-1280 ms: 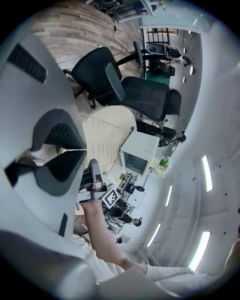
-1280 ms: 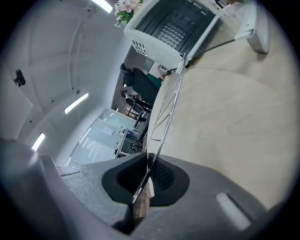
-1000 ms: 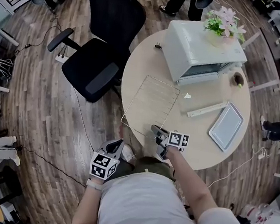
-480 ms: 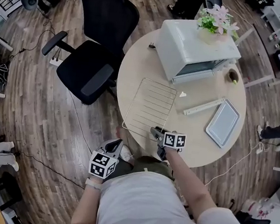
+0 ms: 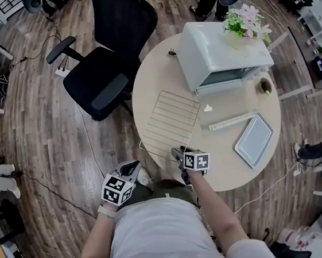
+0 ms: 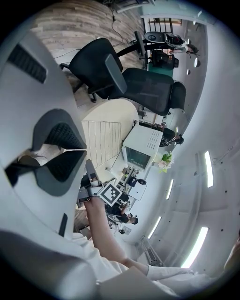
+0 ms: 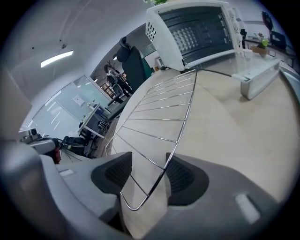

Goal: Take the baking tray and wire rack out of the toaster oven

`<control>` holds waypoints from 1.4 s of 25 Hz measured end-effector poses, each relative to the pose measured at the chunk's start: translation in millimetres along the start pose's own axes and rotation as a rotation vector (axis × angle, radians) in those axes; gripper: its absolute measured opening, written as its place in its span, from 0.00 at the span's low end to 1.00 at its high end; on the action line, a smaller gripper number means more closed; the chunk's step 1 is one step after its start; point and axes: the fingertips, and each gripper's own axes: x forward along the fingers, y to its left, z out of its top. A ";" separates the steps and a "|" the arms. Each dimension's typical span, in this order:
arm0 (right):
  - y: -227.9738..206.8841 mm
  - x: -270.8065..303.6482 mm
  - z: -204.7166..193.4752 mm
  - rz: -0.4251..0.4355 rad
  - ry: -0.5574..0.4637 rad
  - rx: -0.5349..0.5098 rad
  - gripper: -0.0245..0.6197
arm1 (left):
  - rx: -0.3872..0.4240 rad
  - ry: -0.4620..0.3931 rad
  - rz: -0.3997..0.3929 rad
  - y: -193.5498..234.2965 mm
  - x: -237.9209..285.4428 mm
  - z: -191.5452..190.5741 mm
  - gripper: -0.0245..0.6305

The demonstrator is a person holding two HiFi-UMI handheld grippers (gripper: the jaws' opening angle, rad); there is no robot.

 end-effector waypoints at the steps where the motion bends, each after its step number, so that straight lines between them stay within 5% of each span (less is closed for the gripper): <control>1: 0.1 0.3 -0.3 -0.008 0.003 -0.004 0.37 | 0.000 0.000 0.001 0.3 0.0 -0.1 0.03; 16: -17.1 -25.4 -9.5 -0.105 0.011 -0.040 0.43 | 0.015 -0.017 -0.003 -7.1 12.2 14.9 0.03; 25: -18.6 -94.8 29.7 -0.142 -0.156 -0.216 0.43 | 0.080 -0.046 -0.046 -37.0 44.3 55.9 0.03; 35: -14.7 -198.8 76.0 -0.143 -0.416 -0.276 0.40 | 0.171 -0.107 -0.131 -90.5 76.5 120.8 0.03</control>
